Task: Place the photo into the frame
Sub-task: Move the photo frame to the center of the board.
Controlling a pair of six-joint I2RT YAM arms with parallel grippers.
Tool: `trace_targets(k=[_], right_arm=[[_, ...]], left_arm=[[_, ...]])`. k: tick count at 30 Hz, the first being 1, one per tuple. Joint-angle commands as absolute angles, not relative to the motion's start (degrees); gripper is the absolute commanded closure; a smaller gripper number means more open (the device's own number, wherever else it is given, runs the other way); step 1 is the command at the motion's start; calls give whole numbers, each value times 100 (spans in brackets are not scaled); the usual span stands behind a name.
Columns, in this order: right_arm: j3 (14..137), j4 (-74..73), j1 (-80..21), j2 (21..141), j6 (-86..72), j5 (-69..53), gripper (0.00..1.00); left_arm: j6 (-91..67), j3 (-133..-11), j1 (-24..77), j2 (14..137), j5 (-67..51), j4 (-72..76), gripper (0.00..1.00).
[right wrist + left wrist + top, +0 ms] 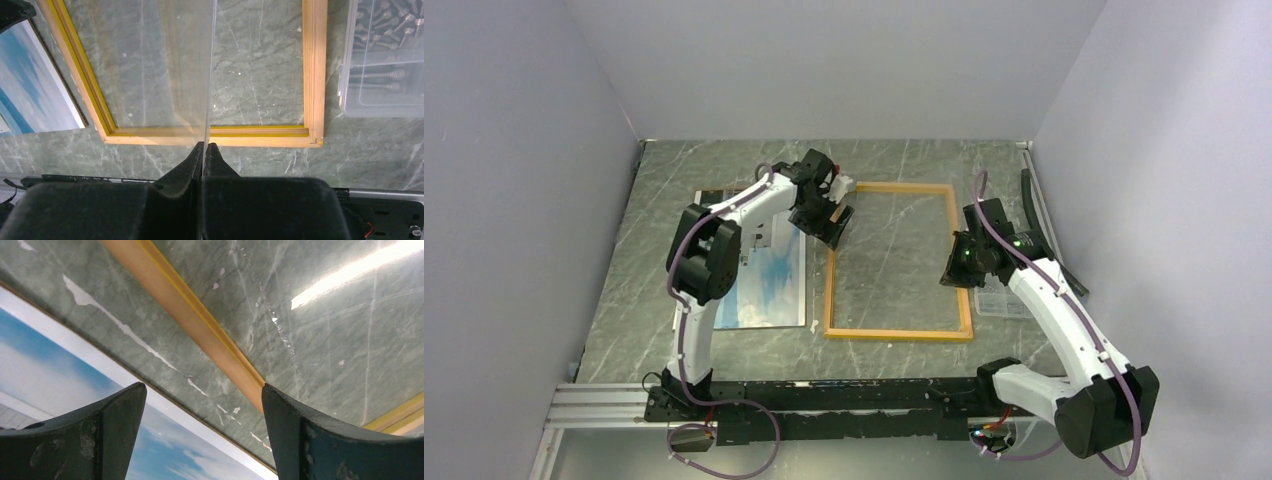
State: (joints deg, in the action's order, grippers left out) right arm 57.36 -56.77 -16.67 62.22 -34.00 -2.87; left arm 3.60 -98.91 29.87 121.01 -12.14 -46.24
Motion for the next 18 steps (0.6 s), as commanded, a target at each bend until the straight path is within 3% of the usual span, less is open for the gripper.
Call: trace_targets(k=[1, 11, 18], right_arm=[[5540, -5409, -1643, 6136, -3427, -377, 100], [5127, -4852, -1644, 6104, -3530, -1024, 100], [4881, -4217, -1661, 6240, -3710, -1467, 100]], left_arm=[[300, -9937, 3127, 12336, -1204, -4424, 11], [308, -9592, 3153, 12582, -309, -4260, 34], [294, -8909, 2984, 12244, -18, -4144, 43]])
